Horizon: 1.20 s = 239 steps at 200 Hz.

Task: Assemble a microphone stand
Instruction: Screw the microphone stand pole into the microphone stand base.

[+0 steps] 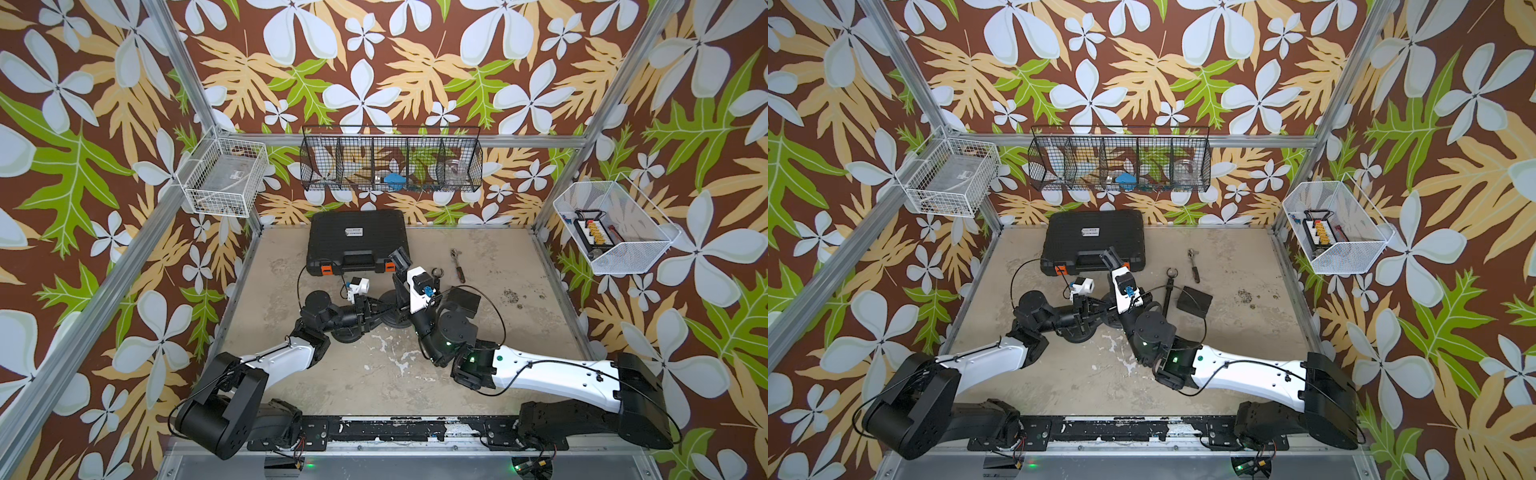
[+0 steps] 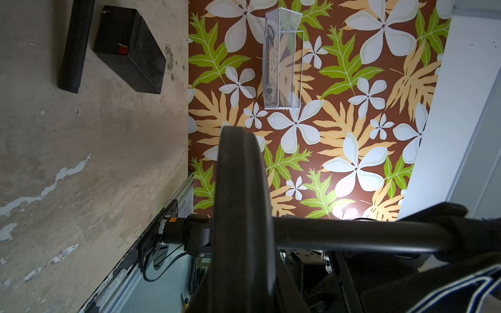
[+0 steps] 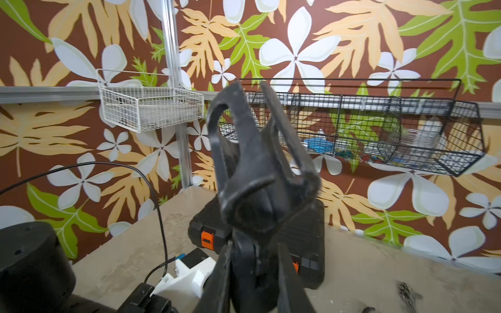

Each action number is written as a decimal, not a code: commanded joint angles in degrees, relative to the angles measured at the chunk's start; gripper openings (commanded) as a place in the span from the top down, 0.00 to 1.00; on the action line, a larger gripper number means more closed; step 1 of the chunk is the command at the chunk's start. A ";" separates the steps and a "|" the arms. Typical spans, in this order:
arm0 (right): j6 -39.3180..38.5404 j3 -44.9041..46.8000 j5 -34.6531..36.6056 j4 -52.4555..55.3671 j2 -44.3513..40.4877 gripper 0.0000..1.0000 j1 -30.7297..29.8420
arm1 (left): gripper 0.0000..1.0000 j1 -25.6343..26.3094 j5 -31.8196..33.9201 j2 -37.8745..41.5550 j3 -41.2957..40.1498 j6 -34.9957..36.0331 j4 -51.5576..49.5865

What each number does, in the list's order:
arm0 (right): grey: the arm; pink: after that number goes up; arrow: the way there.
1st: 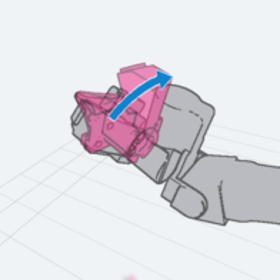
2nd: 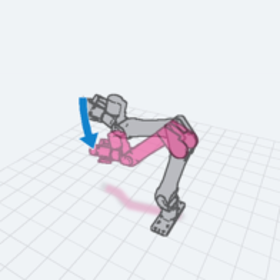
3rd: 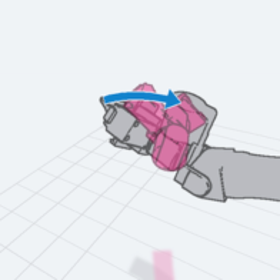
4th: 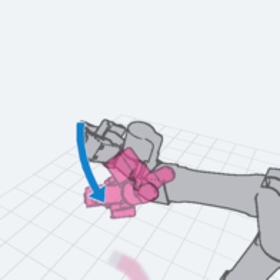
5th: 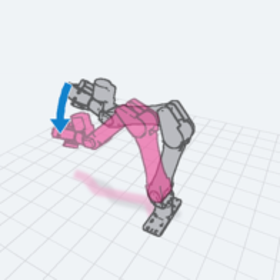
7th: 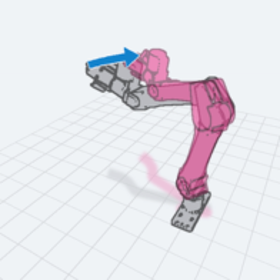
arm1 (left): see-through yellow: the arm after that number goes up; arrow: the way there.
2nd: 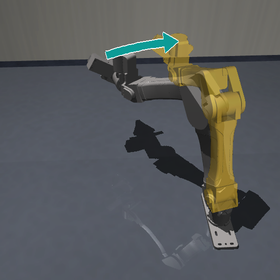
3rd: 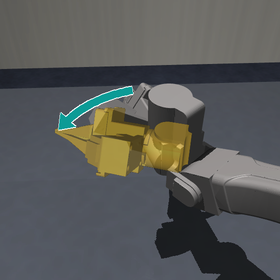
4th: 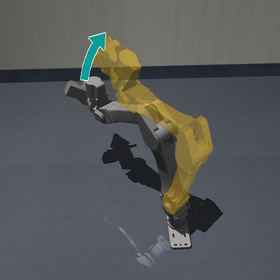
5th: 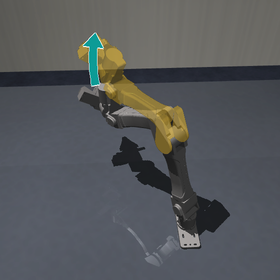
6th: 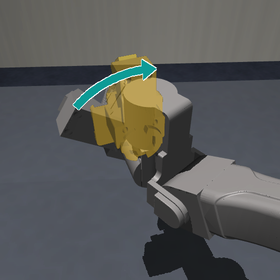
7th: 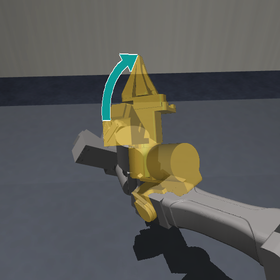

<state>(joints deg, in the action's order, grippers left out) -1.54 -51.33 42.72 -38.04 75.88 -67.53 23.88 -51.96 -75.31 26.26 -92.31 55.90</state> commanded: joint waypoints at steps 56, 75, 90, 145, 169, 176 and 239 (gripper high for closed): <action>2.91 -0.35 -62.52 18.45 -11.07 0.17 20.88 | 1.00 -3.99 3.84 1.31 4.18 5.41 -4.30; 1.95 -1.08 -81.62 19.40 -10.69 0.18 29.02 | 1.00 -4.23 0.23 -0.19 5.21 5.66 -4.62; 0.27 -2.51 -91.35 20.85 -9.26 0.19 33.35 | 1.00 -4.28 -2.70 -1.73 6.40 6.21 -5.49; -3.40 -8.02 -108.11 22.52 -2.79 0.21 41.26 | 1.00 -4.19 -9.87 -5.16 11.10 12.31 -13.40; -6.49 -11.72 -110.31 26.16 0.45 0.20 42.21 | 1.00 -4.19 -11.58 -6.31 11.62 11.02 -11.25; -7.11 -12.75 -110.78 26.98 1.15 0.20 42.30 | 1.00 -4.19 -12.20 -6.58 11.69 10.46 -10.31; -9.17 -18.64 -117.97 27.37 7.63 0.36 42.30 | 1.00 -4.19 -14.72 -7.57 12.59 10.66 -10.02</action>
<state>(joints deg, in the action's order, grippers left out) -9.47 -68.58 -70.39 -10.74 81.97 -25.21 19.68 -64.36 -82.83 38.26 -82.41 41.93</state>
